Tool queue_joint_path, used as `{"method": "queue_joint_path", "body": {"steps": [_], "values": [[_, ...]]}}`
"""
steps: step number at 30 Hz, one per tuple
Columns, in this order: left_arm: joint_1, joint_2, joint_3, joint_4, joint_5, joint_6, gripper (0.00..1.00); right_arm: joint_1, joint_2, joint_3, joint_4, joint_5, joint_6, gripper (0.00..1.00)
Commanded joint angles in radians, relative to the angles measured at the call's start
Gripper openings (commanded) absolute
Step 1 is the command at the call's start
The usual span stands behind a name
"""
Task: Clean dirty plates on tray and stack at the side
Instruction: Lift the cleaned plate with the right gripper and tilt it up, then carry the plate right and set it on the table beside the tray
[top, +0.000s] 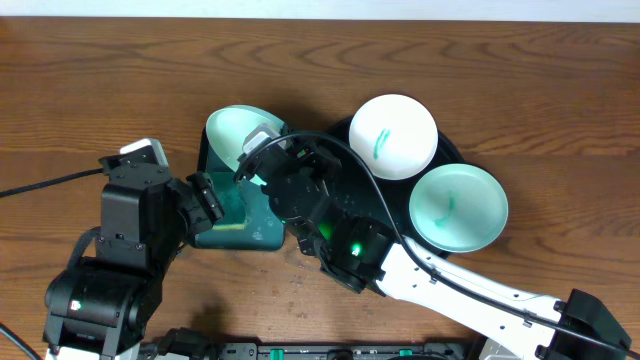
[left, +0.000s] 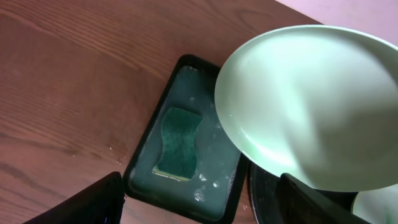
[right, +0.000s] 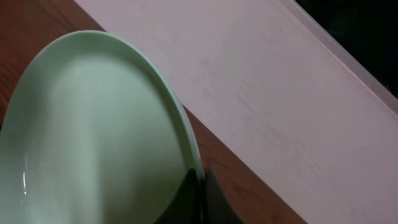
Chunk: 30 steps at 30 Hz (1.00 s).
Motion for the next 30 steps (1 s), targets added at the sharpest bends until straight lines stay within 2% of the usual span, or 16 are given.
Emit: {"method": "queue_joint_path", "body": {"steps": [1,16,18,22,24,30], "values": [[0.005,0.0,0.02,-0.003,0.002,0.006,0.79,0.009,0.005,0.014,0.008,0.0,-0.013,0.01],[0.005,0.0,0.02,-0.003,0.002,0.006,0.79,-0.002,0.005,0.014,0.035,0.012,0.014,0.01],[0.005,0.0,0.02,-0.003,0.002,0.006,0.79,-0.027,0.005,0.014,0.012,0.011,0.139,0.01],[0.005,0.0,0.02,-0.003,0.002,0.006,0.79,-0.099,0.004,0.014,-0.115,-0.034,0.497,0.01],[0.005,0.0,0.02,-0.003,0.002,0.006,0.79,-0.14,-0.005,0.014,-0.165,-0.158,0.61,0.01],[0.005,0.0,0.02,-0.003,0.002,0.006,0.79,-0.296,-0.086,0.014,-0.281,-0.564,0.828,0.01]]}}
